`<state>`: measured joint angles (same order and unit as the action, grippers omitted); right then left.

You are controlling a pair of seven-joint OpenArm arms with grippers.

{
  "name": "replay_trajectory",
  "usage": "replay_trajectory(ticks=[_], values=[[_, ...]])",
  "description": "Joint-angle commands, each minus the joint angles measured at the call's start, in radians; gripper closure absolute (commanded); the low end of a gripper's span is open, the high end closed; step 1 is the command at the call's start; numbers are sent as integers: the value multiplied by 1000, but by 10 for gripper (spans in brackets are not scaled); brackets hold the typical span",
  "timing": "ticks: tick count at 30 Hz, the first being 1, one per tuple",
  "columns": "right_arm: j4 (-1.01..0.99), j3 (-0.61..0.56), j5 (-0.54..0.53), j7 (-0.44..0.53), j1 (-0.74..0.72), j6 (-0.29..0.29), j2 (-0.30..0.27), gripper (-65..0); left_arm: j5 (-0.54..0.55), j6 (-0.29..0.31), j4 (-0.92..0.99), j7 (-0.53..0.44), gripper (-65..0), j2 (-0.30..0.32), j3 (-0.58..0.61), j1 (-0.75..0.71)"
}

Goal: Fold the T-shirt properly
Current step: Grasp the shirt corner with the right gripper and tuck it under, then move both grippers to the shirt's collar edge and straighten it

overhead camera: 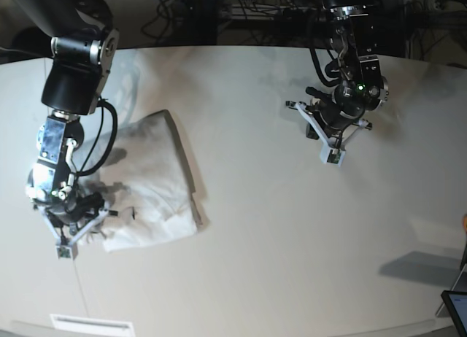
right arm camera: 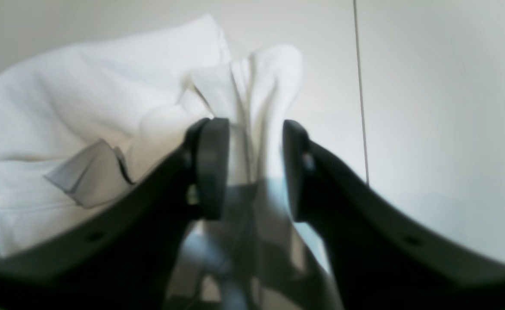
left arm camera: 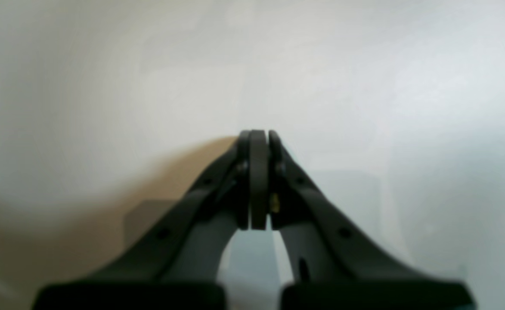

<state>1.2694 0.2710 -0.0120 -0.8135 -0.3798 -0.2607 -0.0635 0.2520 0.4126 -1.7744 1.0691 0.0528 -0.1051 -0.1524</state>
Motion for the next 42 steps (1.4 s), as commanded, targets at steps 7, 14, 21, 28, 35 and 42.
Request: replay_trajectory(ticks=[7, 14, 21, 28, 35, 42], values=[[97, 4, -4, 61, -23, 5, -8, -305, 4, 2, -22, -3, 0, -5, 8, 18], [389, 4, -3, 170, 107, 5, -8, -297, 4, 2, -51, -5, 0, -17, 127, 38], [471, 4, -6, 173, 290, -2, -8, -4, 4, 2, -137, -77, 0, -28, 370, 67], [527, 6, -6, 239, 396, -2, -8, -4, -6, -1, -75, -364, 0, -64, 586, 72], [531, 6, -6, 236, 436, -2, -2, -4, -7, -2, 138, -553, 0, -143, 669, 122], [336, 6, -56, 243, 414, -2, -3, -4, -7, -94, 377, -625, 0, -167, 759, 204]])
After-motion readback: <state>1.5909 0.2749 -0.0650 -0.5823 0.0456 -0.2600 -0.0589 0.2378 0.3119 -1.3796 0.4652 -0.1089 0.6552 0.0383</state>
